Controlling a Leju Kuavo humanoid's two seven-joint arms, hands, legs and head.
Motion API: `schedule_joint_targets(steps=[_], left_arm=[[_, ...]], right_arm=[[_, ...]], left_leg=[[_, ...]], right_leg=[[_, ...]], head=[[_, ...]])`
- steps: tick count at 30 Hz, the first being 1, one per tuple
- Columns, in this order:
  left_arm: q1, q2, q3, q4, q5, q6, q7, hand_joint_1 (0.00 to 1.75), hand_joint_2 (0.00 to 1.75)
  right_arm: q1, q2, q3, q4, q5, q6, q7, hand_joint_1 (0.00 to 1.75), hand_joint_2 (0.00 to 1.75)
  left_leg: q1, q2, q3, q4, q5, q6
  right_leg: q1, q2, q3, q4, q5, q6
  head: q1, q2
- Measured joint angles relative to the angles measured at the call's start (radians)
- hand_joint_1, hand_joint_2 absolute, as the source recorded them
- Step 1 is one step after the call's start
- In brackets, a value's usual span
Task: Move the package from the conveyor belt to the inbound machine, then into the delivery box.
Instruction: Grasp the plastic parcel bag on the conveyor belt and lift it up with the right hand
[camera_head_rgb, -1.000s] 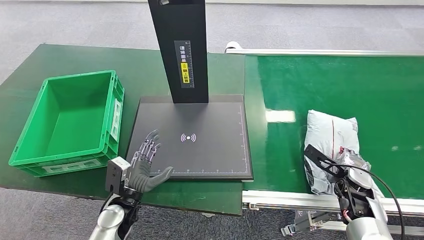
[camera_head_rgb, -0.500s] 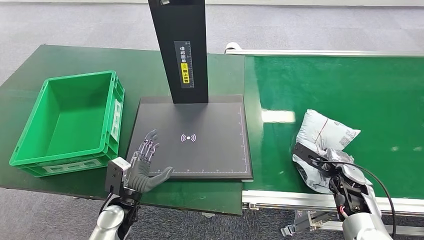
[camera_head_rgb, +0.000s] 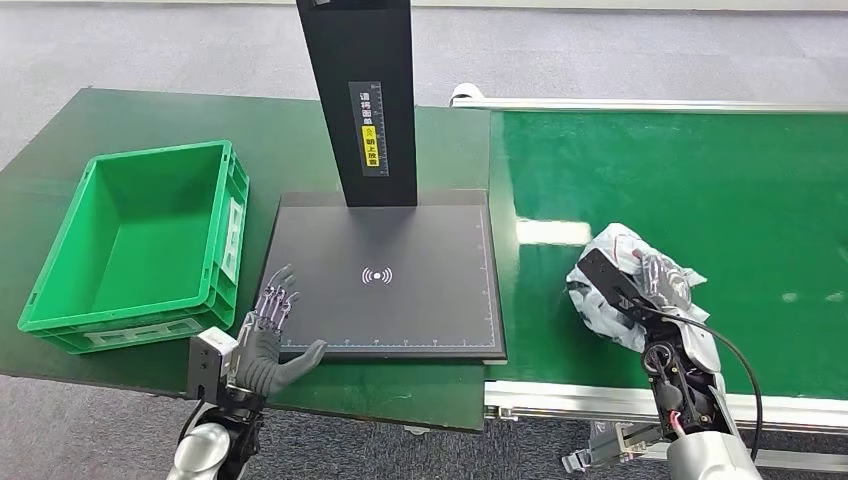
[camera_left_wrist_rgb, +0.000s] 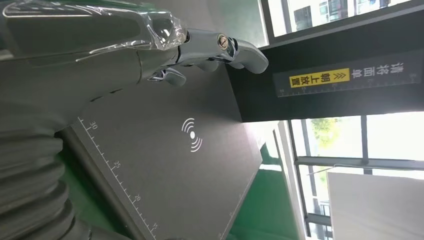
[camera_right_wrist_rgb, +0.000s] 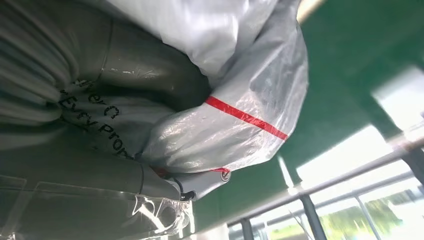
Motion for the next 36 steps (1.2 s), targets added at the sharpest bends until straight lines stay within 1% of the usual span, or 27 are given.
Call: schedule_joint_targets(steps=[2,6,15,16,17,19,20,21,24,27,30,36], left_arm=[[0.002,0.002,0.0,-0.004,0.001,-0.001,-0.004,0.0,1.75],[0.003,0.005,0.001,-0.005,0.003,-0.001,-0.006,0.0,1.75],[0.004,0.007,0.002,-0.007,0.003,-0.001,-0.008,0.0,1.75],[0.004,0.007,0.002,-0.008,0.005,0.0,-0.014,0.0,1.75],[0.003,0.008,0.002,-0.008,0.008,0.003,-0.023,0.0,1.75],[0.0,0.008,0.002,-0.009,0.016,0.011,-0.044,0.0,1.75],[-0.005,0.008,0.002,-0.007,0.02,0.016,-0.052,0.0,1.75],[-0.011,0.008,0.002,-0.005,0.023,0.023,-0.059,0.0,1.75],[-0.037,0.005,0.001,0.006,0.032,0.047,-0.076,0.0,1.75],[-0.063,-0.001,-0.002,0.013,0.044,0.06,-0.082,0.0,1.75],[-0.076,-0.008,-0.003,0.016,0.051,0.063,-0.083,0.0,1.75],[-0.079,-0.009,-0.004,0.017,0.055,0.065,-0.083,0.0,1.75]], right_arm=[[0.011,0.013,-0.002,-0.047,-0.03,-0.022,-0.02,1.75,1.75],[0.03,0.027,-0.003,-0.103,-0.045,-0.024,-0.024,1.75,1.75],[0.041,0.035,-0.005,-0.129,-0.051,-0.027,-0.028,1.75,1.75],[0.049,0.041,-0.008,-0.145,-0.084,-0.061,-0.064,1.75,1.75],[0.061,0.05,-0.012,-0.174,-0.136,-0.106,-0.123,1.75,1.75],[0.091,0.075,-0.017,-0.249,-0.258,-0.207,-0.265,1.75,1.75],[0.102,0.086,-0.014,-0.281,-0.294,-0.229,-0.314,1.75,1.75],[0.109,0.095,-0.007,-0.306,-0.309,-0.239,-0.345,1.75,1.75],[0.115,0.121,0.045,-0.352,-0.289,-0.242,-0.389,1.75,1.75],[0.099,0.148,0.132,-0.345,-0.253,-0.248,-0.392,1.75,1.75],[0.074,0.173,0.207,-0.317,-0.256,-0.265,-0.393,1.75,1.75],[0.05,0.183,0.27,-0.287,-0.28,-0.274,-0.397,1.75,1.75]], left_leg=[[0.0,0.0,-0.001,0.0,0.0,0.0],[0.0,0.0,-0.001,0.0,0.0,0.0],[0.0,0.0,-0.002,0.0,0.0,0.0],[0.0,0.0,-0.002,0.0,0.0,0.0],[0.0,0.0,-0.002,0.0,0.0,0.0],[0.0,0.0,-0.002,0.0,0.0,0.0],[0.0,0.0,-0.002,0.0,0.0,0.0],[0.0,0.0,-0.002,0.0,0.0,0.0],[0.0,0.001,-0.002,-0.001,0.0,0.0],[0.0,0.001,-0.001,-0.001,0.001,0.0],[0.0,0.0,-0.001,0.0,0.001,0.0],[0.0,0.0,-0.003,0.0,0.001,0.0]], right_leg=[[0.0,0.0,0.0,0.0,0.0,0.0],[0.0,0.0,-0.001,0.0,0.0,0.0],[0.0,0.0,-0.001,0.0,0.0,0.0],[0.0,0.0,-0.001,0.0,0.0,0.0],[0.0,0.0,-0.001,0.0,0.0,0.0],[0.0,0.0,-0.002,0.0,0.0,0.0],[0.0,0.0,-0.002,0.0,0.0,0.0],[0.0,0.0,-0.002,0.0,0.0,0.0],[0.0,0.001,-0.002,0.0,0.0,0.0],[0.0,0.001,-0.001,0.0,0.0,0.0],[0.0,0.0,-0.001,0.0,0.0,0.0],[0.0,-0.001,-0.002,0.0,0.0,0.0]], head=[[0.0,0.0],[0.0,0.0],[0.0,0.0],[0.0,0.0],[0.0,0.0],[0.0,0.0],[0.0,0.0],[0.0,0.0],[0.0,0.0],[0.0,0.0],[0.0,0.0],[0.0,0.0]])
